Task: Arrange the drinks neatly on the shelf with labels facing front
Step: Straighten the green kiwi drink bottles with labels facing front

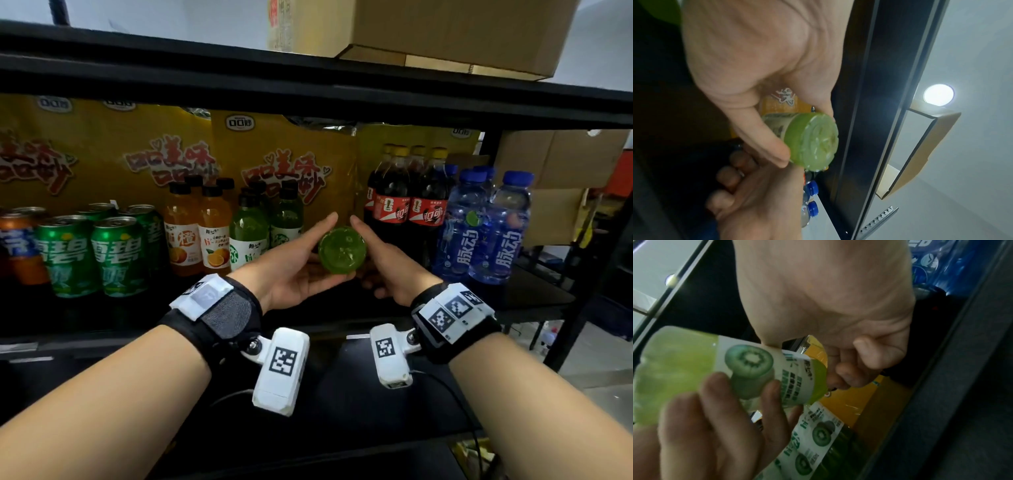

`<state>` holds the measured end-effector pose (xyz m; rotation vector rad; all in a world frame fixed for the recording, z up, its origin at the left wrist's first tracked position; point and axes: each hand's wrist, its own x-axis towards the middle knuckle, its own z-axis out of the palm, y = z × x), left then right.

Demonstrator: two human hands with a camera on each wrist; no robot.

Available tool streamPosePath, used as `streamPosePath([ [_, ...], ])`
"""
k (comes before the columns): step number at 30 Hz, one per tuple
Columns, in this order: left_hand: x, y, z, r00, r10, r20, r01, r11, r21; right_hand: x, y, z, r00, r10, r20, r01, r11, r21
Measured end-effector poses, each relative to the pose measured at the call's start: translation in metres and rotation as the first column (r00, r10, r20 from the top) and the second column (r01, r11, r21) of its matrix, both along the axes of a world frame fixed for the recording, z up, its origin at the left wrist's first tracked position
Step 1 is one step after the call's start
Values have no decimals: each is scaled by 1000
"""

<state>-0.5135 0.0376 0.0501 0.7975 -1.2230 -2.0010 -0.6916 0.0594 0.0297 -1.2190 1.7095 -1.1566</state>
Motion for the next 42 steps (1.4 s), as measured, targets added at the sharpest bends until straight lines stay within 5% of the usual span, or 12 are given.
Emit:
streamPosePath([
  [5,-10,3,-2,996,85,-27,-84,995,52,9,0,-2,1000,2,-14,-2,999,37],
  [11,-5,2,-20,995,99,6,-97,982,-164,9,6,9,967,94,235,-78,994,-74],
  [13,-2,1,-25,992,123,28,-110,951,-289,13,10,14,973,149,175,-118,978,-175],
  [15,2,0,-31,983,172,64,-122,872,-475,15,12,16,986,158,62,-133,947,-292],
  [18,7,-3,-41,953,269,137,-75,651,-756,19,15,14,992,78,-96,-112,894,-433],
  [22,12,-7,-50,931,360,55,-143,501,-853,34,18,2,931,-58,-359,-181,783,-595],
  [26,19,-12,-51,894,447,-23,-172,294,-940,41,21,-17,915,-104,-391,-267,568,-778],
  [29,28,-12,-51,896,444,-5,-112,213,-971,41,20,-23,914,-107,-392,-285,518,-806],
  [33,42,-8,-46,851,520,-76,-172,138,-975,49,13,-17,969,-23,-246,-176,636,-751],
  [37,63,-8,-46,695,664,-276,-353,-20,-936,53,-5,-8,990,17,-142,-96,810,-578],
  [39,74,-14,-48,645,728,-235,-372,30,-928,57,-17,-8,996,38,-79,-73,864,-499],
  [42,84,-24,-54,672,738,-64,-346,237,-908,65,-28,-13,999,48,-24,-54,902,-428],
])
